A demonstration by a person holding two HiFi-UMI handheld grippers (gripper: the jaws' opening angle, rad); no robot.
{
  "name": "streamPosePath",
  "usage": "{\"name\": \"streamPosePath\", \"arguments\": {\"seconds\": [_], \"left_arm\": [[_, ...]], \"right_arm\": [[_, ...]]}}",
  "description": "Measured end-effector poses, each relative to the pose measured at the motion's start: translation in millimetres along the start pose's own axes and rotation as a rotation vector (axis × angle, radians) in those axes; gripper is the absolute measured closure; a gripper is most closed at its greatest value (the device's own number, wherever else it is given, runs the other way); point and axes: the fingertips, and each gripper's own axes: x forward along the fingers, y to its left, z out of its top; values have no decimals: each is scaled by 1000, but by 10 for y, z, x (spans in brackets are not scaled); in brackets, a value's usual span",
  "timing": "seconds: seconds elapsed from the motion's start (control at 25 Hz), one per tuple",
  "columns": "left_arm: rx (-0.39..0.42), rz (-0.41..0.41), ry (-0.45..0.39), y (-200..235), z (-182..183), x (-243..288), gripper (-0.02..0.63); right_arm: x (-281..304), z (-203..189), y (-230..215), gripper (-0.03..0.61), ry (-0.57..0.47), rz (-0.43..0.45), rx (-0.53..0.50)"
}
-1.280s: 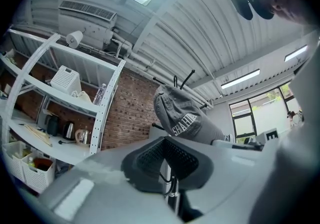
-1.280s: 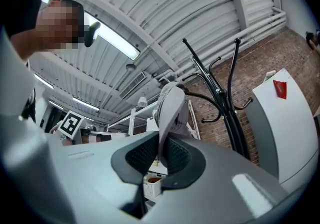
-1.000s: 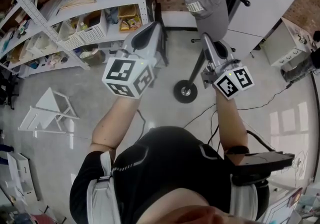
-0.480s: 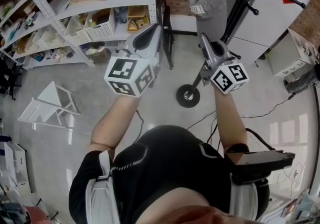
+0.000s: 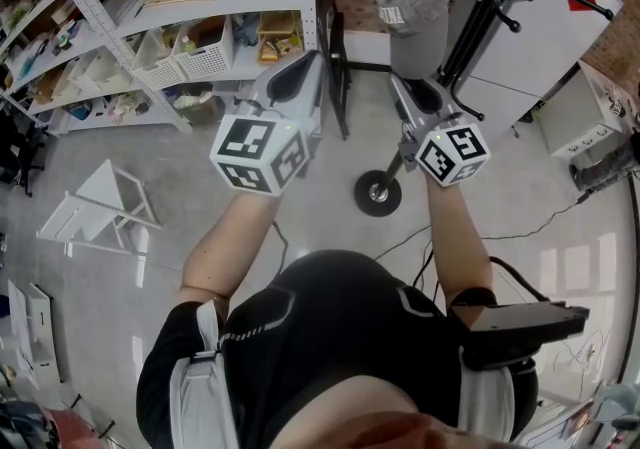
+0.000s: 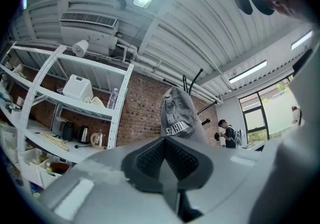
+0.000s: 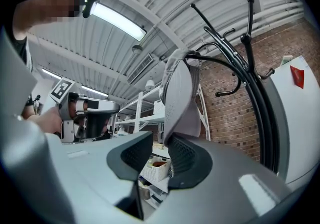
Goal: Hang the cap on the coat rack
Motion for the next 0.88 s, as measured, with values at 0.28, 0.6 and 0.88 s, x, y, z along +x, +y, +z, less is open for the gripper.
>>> {"name": "streamPosePath", "arguments": {"seconds": [0.28, 0.6, 0.88], "left_arm": [[-23, -5, 16, 25, -105, -10, 612], [-67, -44, 26, -74, -378, -94, 612], [-32, -33, 84, -87, -652, -160, 612]], "right_arm": [[-67, -176, 17, 474, 66, -39, -14], [-316, -362, 93, 478, 121, -68, -13], [-486, -234, 130, 522, 110, -132, -48]]}}
